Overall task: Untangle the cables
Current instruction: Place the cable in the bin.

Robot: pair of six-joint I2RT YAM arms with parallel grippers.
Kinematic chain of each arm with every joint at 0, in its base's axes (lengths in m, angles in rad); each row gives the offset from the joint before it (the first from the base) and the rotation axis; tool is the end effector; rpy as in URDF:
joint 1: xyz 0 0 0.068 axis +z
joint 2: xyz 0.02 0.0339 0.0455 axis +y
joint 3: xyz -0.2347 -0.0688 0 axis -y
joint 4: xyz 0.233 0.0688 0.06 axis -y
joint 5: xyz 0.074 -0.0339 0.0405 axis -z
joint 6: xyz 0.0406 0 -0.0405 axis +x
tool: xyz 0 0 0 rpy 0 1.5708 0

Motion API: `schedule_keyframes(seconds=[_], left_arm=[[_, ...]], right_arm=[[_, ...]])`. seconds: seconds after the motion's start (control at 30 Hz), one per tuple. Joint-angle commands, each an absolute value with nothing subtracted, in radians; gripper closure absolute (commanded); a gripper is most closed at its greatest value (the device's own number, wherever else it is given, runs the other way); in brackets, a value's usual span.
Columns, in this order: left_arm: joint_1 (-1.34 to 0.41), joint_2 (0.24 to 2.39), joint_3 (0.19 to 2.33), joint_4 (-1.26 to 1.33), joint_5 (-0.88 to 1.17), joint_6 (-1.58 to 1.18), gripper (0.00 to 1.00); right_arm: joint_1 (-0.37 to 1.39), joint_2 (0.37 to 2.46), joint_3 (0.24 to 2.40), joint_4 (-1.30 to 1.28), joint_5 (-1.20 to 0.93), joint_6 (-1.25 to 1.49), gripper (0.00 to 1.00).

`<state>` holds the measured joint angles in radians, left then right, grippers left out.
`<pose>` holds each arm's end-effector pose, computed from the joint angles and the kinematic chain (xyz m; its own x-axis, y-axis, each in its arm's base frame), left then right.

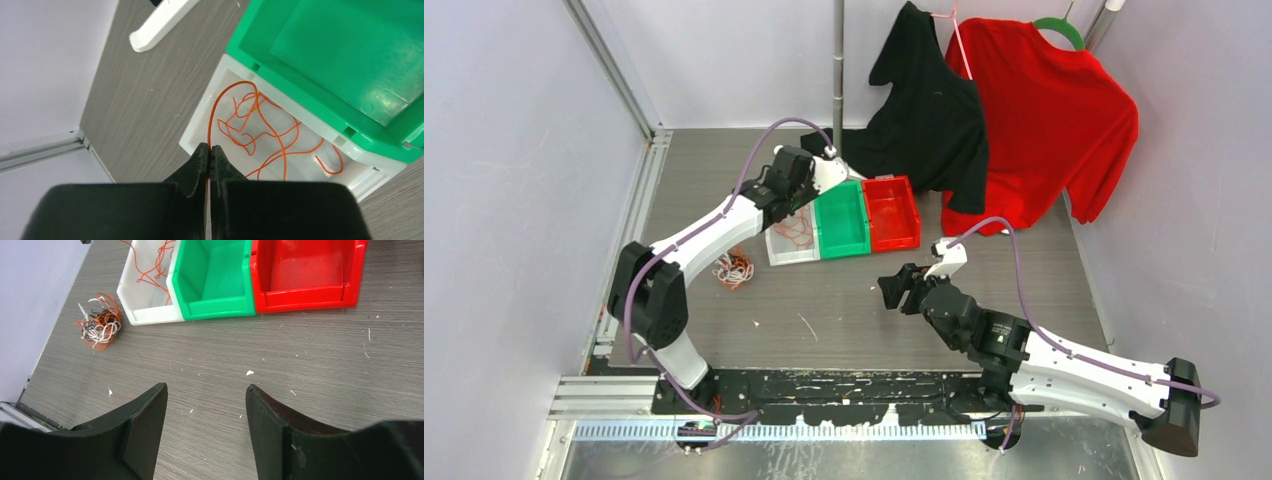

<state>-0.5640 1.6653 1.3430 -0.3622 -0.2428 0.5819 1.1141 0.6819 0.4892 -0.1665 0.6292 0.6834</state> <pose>0.3179 -0.1896 0.2586 -0.2477 0.7880 -0.5637 0.5957 0.5827 0.5528 0.0999 0.1492 0.2381 -0.4250 0.2927 -0.8566 -0.2764 0.8591 0.4307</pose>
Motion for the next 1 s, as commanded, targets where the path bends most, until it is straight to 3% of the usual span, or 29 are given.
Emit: schedule_keyframes(seconds=[0.0,0.97], left_arm=[[-0.555,1.697,1.397,-0.385,-0.244,0.549,1.00],[-0.526,1.850,1.239,-0.161,-0.245,0.434,1.00]], right_arm=[[1.094,0.702,0.534,-0.118,0.646,0.678,0.36],[1.021,0.693,0.511,-0.137,0.599,0.704,0.37]])
